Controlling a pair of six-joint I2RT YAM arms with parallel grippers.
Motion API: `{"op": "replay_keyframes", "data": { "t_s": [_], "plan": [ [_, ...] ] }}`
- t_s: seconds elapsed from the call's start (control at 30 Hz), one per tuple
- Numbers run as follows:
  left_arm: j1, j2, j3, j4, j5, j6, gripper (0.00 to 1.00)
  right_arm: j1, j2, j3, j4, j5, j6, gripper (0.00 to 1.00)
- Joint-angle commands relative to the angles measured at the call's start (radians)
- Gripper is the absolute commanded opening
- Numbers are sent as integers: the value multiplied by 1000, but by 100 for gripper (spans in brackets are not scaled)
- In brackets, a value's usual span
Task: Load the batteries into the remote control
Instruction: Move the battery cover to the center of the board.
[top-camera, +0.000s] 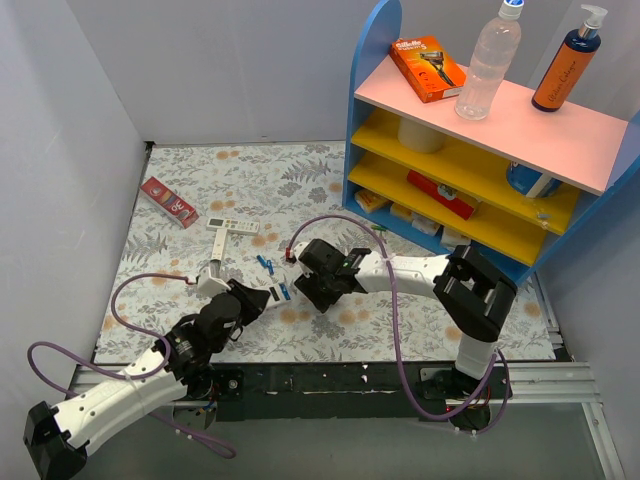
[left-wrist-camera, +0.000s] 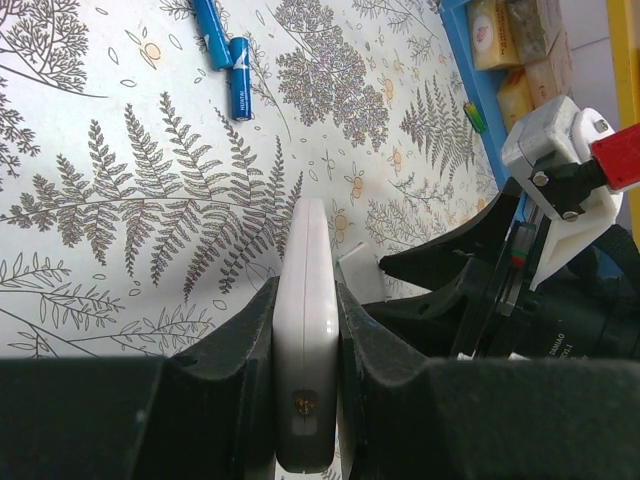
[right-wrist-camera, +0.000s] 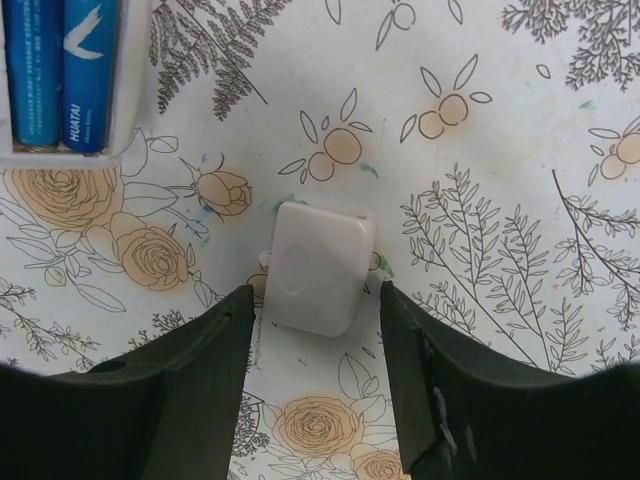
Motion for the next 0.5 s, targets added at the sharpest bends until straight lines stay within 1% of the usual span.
{"op": "replay_keyframes", "data": {
  "t_s": [0.0, 0.1, 0.13, 0.2, 0.23, 0.3, 0.33, 0.37, 0.47],
  "plan": [
    [7, 12, 29, 52, 9, 20, 0, 4, 19, 27, -54, 39, 24, 58],
    [7, 35, 26, 92, 37, 29, 0, 3, 10, 19, -75, 89, 24, 48],
    [7, 46, 24, 105, 46, 31, 0, 3, 10, 18, -80, 109, 26, 43],
    [7, 73, 18, 151, 75, 35, 0, 3, 9, 11, -89, 126, 26, 38],
    [7, 82, 15, 169, 84, 37, 0, 1, 5, 8, -95, 142, 30, 34],
    [7, 118, 4, 233, 116, 40, 0, 0, -1, -1, -102, 157, 33, 32],
    [7, 130, 4, 255, 124, 37, 0, -6, -11, -16, -103, 168, 36, 28],
    [7, 148, 3, 270, 130, 35, 0, -13, -19, -27, -103, 174, 44, 26],
    [7, 214, 1, 363, 156, 28, 0, -45, -56, -70, -108, 186, 61, 25]
  ]
}}
